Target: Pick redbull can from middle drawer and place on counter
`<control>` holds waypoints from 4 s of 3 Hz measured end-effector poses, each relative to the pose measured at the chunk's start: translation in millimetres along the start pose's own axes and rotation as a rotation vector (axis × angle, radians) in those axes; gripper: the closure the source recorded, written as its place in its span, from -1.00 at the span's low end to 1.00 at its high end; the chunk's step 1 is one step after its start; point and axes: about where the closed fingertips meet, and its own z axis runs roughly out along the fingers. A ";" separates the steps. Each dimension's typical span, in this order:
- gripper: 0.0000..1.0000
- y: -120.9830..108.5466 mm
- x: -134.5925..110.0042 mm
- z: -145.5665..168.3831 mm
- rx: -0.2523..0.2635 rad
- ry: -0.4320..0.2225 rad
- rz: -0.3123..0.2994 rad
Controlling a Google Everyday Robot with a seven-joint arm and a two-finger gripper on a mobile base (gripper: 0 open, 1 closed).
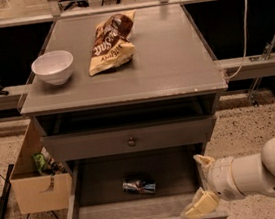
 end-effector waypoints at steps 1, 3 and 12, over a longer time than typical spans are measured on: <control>-1.00 -24.4 9.9 30.0 0.050 0.019 -0.009; -1.00 -47.7 12.5 59.3 0.094 0.036 -0.035; 0.00 -79.8 85.0 294.6 -0.008 0.104 0.062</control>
Offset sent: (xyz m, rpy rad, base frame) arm 0.0802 0.0104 -0.0768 -0.1146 -0.0739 -0.0487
